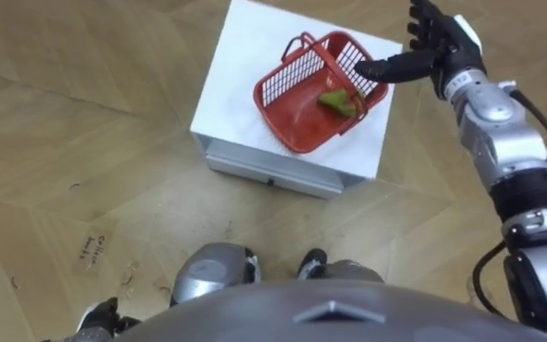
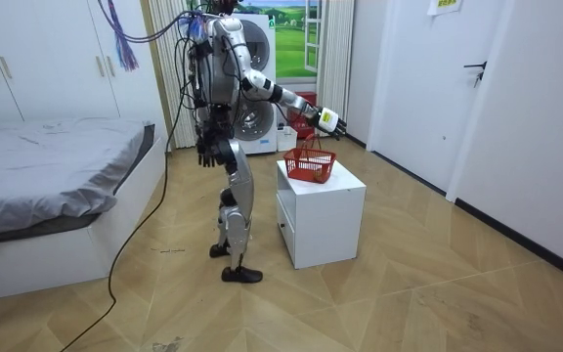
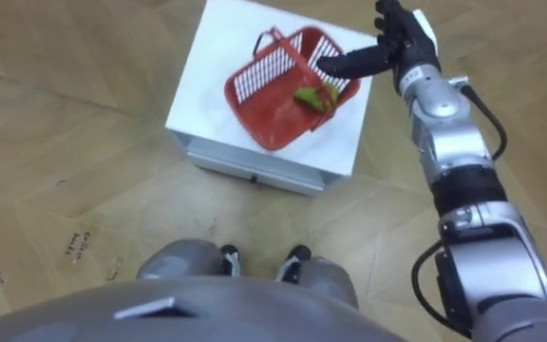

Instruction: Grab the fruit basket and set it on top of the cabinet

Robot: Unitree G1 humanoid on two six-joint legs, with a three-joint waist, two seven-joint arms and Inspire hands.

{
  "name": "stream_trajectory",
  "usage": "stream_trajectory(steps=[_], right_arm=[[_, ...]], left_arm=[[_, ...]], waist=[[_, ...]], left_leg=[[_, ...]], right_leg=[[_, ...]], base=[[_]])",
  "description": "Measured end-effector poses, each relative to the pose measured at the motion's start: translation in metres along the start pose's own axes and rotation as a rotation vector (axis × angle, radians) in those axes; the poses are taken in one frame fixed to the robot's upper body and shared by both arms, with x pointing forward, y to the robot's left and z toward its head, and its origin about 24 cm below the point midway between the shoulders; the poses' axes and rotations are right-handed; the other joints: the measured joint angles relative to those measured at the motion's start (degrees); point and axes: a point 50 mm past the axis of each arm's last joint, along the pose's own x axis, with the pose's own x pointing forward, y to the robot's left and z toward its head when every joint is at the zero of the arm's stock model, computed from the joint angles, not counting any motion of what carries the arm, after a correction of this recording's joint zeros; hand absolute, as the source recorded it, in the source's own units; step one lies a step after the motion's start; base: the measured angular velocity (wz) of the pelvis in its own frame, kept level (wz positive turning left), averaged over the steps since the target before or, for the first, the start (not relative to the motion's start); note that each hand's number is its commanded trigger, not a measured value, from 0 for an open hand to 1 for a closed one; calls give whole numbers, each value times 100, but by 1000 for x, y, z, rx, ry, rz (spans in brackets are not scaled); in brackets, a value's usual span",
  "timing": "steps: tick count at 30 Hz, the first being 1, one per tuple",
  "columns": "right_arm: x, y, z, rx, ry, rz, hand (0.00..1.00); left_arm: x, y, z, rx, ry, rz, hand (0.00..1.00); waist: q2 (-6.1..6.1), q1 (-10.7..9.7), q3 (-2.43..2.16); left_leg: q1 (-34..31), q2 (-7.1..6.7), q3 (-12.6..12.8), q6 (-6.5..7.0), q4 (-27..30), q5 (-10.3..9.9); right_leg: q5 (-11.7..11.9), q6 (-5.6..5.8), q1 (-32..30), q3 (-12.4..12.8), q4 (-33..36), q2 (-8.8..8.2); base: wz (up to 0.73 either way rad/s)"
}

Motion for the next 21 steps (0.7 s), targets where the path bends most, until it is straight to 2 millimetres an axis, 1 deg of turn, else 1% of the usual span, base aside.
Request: stream_trajectory(steps=[2,3,4,5,7,9,11,12,13,14,15,16,17,18,19,20,21], right_arm=[[-2,-1,1,12,-11,-1,0],[-5,-3,1,20,-22,-9,0],[-9,-5,2,24,-35,-19,0],[-11,-6,3,22,-45,-21,0],[-18,-8,3,34,-67,-26,0],[-29,-12,-5,48,-59,-54,0],[-35,-14,-13,52,-42,-66,0],[-39,-15,-20,54,-20,-75,0],[-42,-16,-24,57,-6,-81,0],[-48,-20,-33,67,21,-101,0],[-54,-24,-42,73,48,-129,0],[-59,-27,-51,98,74,-156,0],[-61,-28,-55,114,87,-167,0],[-66,-30,-69,137,134,-198,0],[-69,-31,-77,145,162,-212,0],[-78,-33,-94,162,227,-245,0],[-87,-34,-110,178,287,-272,0]], left_arm=[[-1,0,-1,-14,-2,10,0],[-1,0,-1,-18,-3,15,0],[-1,0,-1,-21,-2,20,0],[-1,-1,-1,-22,-2,24,0],[-1,-2,-1,-13,-5,39,0],[-2,0,2,-19,-21,61,0],[-2,1,4,-36,-29,82,0],[-2,1,4,-42,-26,92,0],[-2,1,4,-45,-23,95,0],[-3,1,4,-45,-24,103,0],[-3,2,5,-39,-27,110,0],[-3,2,7,-41,-33,116,0],[-4,3,9,-43,-40,119,0],[-4,4,12,-52,-51,125,0],[-4,5,13,-61,-57,128,0],[-4,4,17,-77,-69,138,0],[-5,2,18,-88,-77,144,0]], waist=[[-22,-84,-16],[-34,-109,-15],[-51,-123,-23],[-60,-126,-22],[-59,-245,-21],[-85,-286,-34],[-88,-360,-35],[-78,-379,-29],[-73,-394,-28],[-46,-405,-13],[-5,-433,-9],[9,-516,-21],[1,-549,-28],[25,-587,-21],[22,-595,-37],[41,-604,-52],[79,-654,-34]], left_leg=[[144,9,32,-3,-71,3],[227,7,52,-3,-105,3],[292,8,93,-4,-147,3],[327,9,124,-4,-169,3],[422,8,181,-4,-221,4],[530,12,219,-4,-351,3],[623,13,261,-5,-402,4],[725,22,320,-5,-467,4],[759,29,334,-5,-487,4],[843,35,335,-5,-535,4],[897,43,346,-6,-577,3],[914,46,357,-6,-616,3],[912,48,363,-10,-624,5],[916,55,382,-18,-630,9],[923,58,386,-19,-635,9],[959,63,389,-22,-653,10],[1041,67,391,-23,-679,11]], right_leg=[[-9,14,107,60,-75,22],[-34,49,162,131,-87,29],[-47,67,198,160,-88,28],[-57,70,216,168,-89,28],[-70,77,357,155,-197,24],[-75,88,477,156,-305,29],[-72,97,570,156,-397,35],[-70,106,642,241,-440,89],[-63,116,680,298,-478,108],[-63,118,759,299,-501,114],[-63,118,801,302,-514,116],[-63,118,815,299,-550,114],[-63,118,814,298,-559,116],[-63,118,812,305,-567,134],[-63,118,816,310,-569,153],[-63,118,837,332,-573,165],[-64,117,907,376,-581,176]], base=[[-9],[-8],[-11],[-9],[5],[3],[-3],[-13],[-16],[-5],[0],[0],[0],[0],[-4],[-5],[-4]])
